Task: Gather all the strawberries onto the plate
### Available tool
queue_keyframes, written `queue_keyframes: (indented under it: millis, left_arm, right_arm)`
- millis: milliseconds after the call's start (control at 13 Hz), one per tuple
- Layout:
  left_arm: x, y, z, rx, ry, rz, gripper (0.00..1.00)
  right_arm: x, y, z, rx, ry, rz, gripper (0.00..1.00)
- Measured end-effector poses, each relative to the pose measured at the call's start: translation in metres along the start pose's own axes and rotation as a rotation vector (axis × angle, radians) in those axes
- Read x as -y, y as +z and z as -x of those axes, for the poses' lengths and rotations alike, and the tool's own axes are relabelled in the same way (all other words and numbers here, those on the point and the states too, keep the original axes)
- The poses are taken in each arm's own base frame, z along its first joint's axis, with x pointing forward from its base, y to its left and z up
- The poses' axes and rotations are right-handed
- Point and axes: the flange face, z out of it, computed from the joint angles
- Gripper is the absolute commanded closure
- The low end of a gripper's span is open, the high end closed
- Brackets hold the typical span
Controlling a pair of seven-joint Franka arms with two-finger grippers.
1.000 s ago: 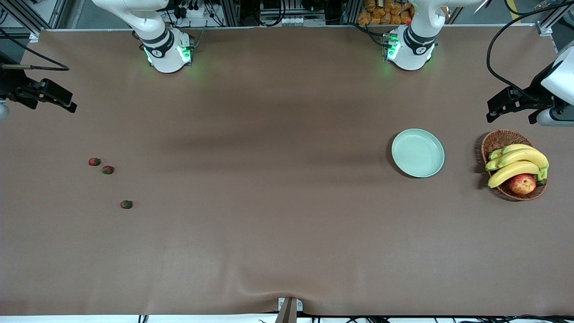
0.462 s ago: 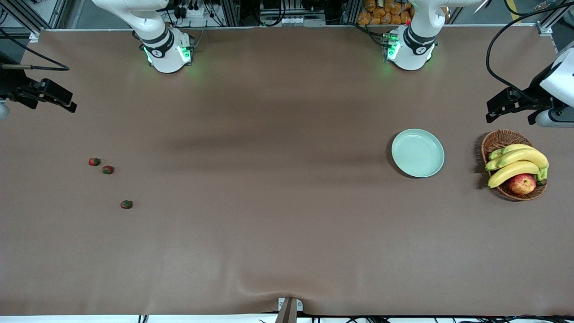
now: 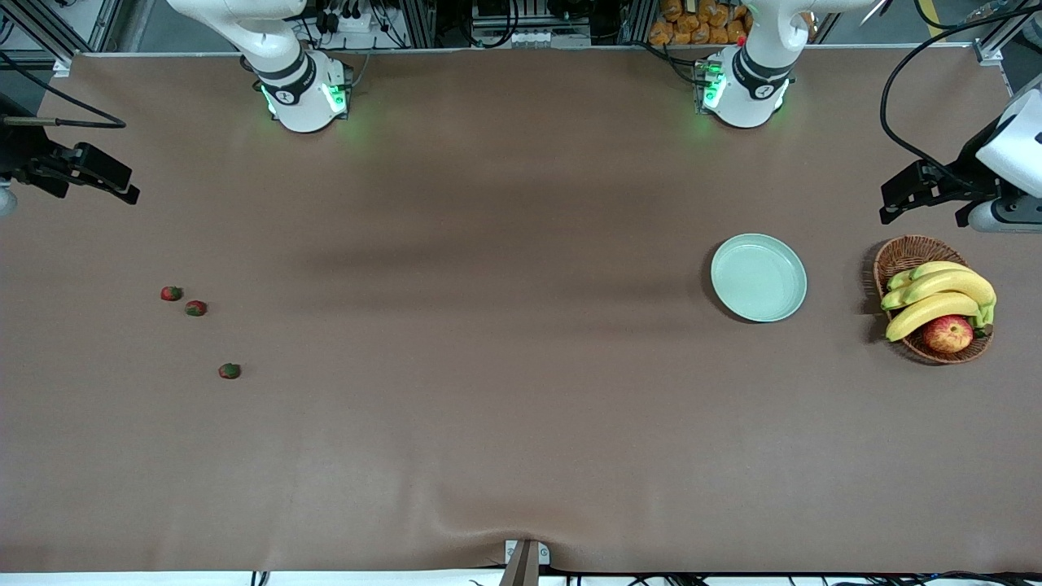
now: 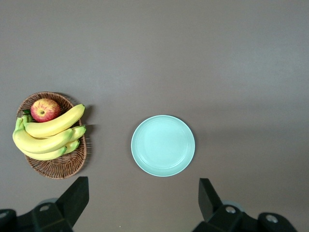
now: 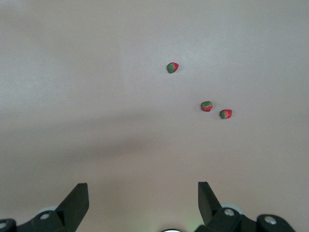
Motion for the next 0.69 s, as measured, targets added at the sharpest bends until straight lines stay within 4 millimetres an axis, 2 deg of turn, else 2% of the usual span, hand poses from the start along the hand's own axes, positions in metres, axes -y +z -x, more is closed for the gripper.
queue_keyframes:
  millis: [462,692]
  left_arm:
    - [-0.024,0.0,0.001,0.006,0.048,-0.016,0.0]
    - [-0.025,0.0,0.001,0.008,0.048,-0.017,0.0]
  right_arm:
    - [0.0,0.0,0.0,0.0,0.0,0.0,0.0]
    - [0.0,0.0,0.0,0.0,0.0,0.0,0.0]
